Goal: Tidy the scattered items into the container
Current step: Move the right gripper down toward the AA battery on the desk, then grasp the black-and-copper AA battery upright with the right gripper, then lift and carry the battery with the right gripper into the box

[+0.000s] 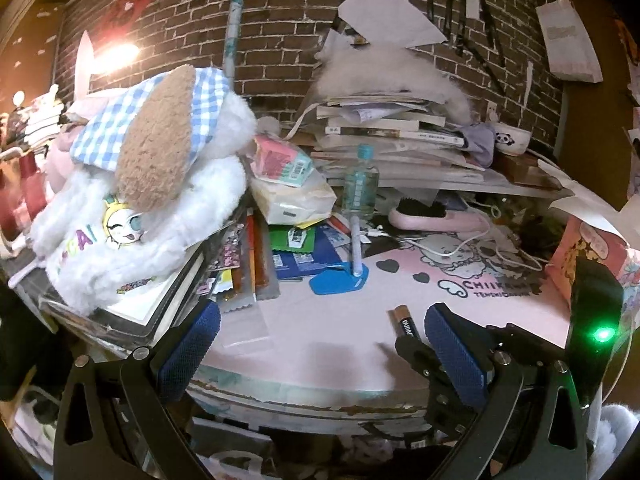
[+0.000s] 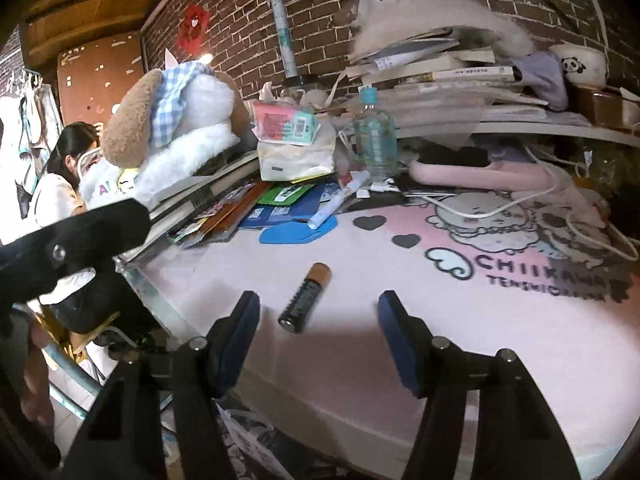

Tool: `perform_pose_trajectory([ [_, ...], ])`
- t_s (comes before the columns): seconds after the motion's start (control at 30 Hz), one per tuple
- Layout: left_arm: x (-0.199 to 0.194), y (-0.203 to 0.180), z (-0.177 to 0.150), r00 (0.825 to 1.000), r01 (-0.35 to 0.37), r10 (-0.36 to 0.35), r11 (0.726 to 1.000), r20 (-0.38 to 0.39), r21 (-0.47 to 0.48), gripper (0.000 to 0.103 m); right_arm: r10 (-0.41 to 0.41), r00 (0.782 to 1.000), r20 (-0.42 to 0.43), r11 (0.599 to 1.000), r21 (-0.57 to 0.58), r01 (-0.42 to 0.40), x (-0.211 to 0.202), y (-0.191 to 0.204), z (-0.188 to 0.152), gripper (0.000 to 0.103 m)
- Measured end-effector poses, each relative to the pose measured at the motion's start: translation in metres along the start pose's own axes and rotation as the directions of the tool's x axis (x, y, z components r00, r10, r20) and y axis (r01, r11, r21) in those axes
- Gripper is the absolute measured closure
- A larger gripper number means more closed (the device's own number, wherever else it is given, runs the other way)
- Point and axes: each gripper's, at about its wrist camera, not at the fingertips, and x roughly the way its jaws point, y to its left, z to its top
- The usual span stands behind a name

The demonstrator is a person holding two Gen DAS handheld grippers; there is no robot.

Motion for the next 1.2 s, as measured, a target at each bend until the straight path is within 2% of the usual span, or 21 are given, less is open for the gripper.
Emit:
perform_pose_trajectory([
  [0.23,0.0,0.001,-0.001,1.0,0.016,-0.016,1.0,0.007,-0.009,0.0,-0.048,0.999,0.012,0.999,-0.014,0.048,0.01,0.006,0.001,0.058],
  [0.4,0.0,-0.003,0.0,1.0,0.022,-0.022,1.0,0.005,-0.001,0.0,-0.085,0.996,0.026,0.995,-0.047,0.086,0.009,0.007,-0.003,0.078],
  [0.57,0.002,-0.005,0.0,1.0,0.028,-0.028,1.0,-0.002,0.0,0.0,-0.084,0.996,0.03,0.995,-0.05,0.085,0.006,-0.001,-0.004,0.092],
  [0.93,0.008,-0.022,0.0,0.998,0.062,-0.061,0.998,-0.019,0.026,0.0,-0.053,0.998,0.028,0.997,-0.048,0.054,-0.002,-0.008,-0.008,0.092],
  [1.2,0.014,-0.039,0.002,0.995,0.101,-0.1,0.994,-0.025,0.036,0.0,-0.062,0.998,0.026,0.998,-0.019,0.062,-0.021,-0.034,-0.007,0.092],
])
